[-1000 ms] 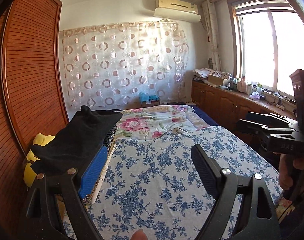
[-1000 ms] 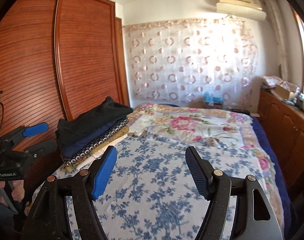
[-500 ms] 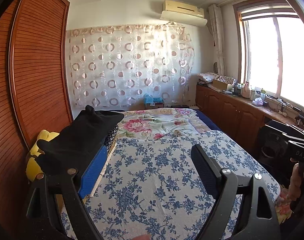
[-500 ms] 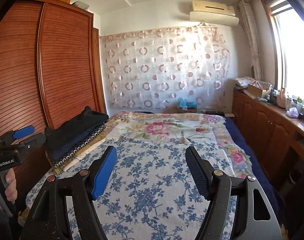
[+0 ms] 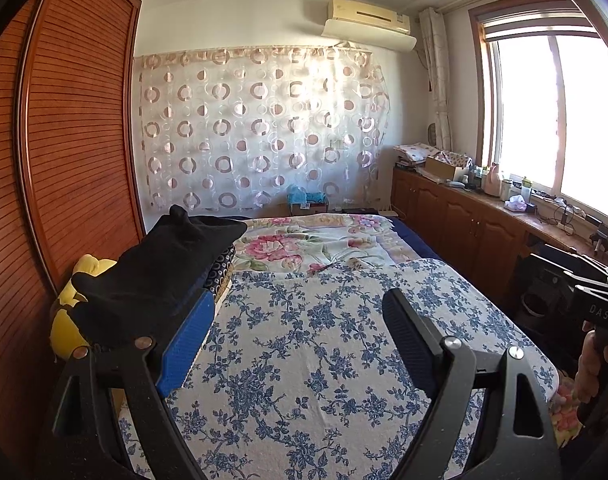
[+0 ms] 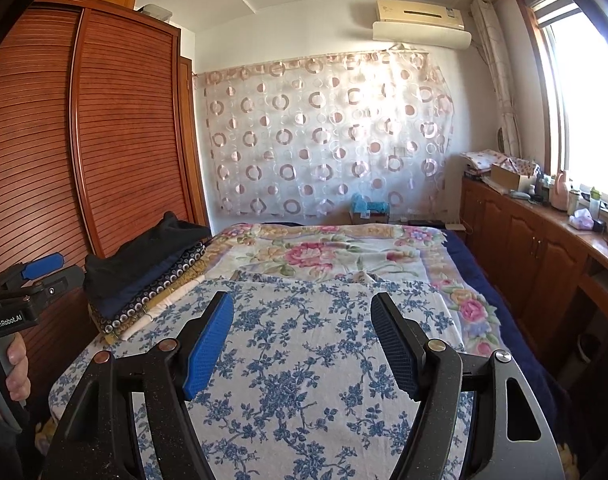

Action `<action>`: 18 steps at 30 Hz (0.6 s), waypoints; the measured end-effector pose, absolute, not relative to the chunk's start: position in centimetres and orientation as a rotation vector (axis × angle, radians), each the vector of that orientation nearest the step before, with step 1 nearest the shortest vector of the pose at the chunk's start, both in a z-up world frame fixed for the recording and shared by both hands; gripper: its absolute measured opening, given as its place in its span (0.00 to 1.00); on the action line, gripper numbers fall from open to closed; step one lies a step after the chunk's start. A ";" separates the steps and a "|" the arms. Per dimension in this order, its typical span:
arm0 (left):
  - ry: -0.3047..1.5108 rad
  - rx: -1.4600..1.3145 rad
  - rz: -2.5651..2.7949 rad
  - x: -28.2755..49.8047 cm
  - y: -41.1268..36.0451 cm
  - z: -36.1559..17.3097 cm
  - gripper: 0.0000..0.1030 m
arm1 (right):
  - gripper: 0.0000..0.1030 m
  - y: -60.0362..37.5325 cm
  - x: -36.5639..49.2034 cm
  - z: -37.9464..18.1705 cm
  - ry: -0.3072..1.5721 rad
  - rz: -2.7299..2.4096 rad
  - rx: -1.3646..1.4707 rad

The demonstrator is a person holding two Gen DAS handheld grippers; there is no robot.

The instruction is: Fold small clothes

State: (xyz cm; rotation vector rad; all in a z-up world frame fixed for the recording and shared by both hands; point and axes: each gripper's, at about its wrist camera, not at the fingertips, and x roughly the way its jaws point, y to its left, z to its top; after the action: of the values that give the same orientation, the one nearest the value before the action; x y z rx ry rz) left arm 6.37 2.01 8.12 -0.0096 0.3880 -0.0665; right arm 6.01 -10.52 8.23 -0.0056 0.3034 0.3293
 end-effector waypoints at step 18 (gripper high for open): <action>0.390 -0.014 -0.062 6.3 2.1 8.0 0.84 | 0.71 -11.3 5.8 8.0 0.300 0.331 -0.007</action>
State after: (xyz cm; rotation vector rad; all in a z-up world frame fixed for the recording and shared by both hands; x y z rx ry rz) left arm 6.31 2.07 8.00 -0.0140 0.3901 -0.0622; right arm 5.81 -11.28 8.01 -0.0070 0.3005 0.3311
